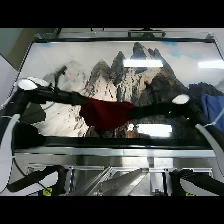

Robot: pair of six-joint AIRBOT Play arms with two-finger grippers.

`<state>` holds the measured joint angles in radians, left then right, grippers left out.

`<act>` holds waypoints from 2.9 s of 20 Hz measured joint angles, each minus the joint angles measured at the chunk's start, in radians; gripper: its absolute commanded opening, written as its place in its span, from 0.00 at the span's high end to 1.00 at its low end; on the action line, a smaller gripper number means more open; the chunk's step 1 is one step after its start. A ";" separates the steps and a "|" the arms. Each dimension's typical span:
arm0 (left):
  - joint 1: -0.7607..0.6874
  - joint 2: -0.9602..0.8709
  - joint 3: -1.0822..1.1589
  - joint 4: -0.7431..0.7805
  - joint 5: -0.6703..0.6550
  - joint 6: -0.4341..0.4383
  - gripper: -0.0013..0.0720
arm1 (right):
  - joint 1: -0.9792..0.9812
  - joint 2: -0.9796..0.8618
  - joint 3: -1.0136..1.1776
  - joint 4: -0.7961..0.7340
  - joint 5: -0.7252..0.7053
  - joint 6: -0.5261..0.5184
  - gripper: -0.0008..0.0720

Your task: Fold the shirts.

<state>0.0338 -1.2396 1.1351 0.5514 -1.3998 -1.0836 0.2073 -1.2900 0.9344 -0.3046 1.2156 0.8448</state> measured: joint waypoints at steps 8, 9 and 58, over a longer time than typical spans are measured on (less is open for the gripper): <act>0.021 0.280 0.571 -0.285 0.033 -0.087 0.96 | -0.100 0.285 0.635 -0.019 0.139 0.139 0.96; 0.021 0.299 0.618 -0.269 0.044 -0.108 0.96 | -0.102 0.309 0.665 -0.042 0.142 0.156 0.96; 0.018 -0.731 0.455 0.087 0.060 0.030 0.97 | 0.176 -0.162 -0.326 0.084 -0.473 0.241 0.96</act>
<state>0.0517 -1.9701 1.5898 0.6384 -1.3403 -1.0538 0.3836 -1.4517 0.6086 -0.2211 0.7422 1.0863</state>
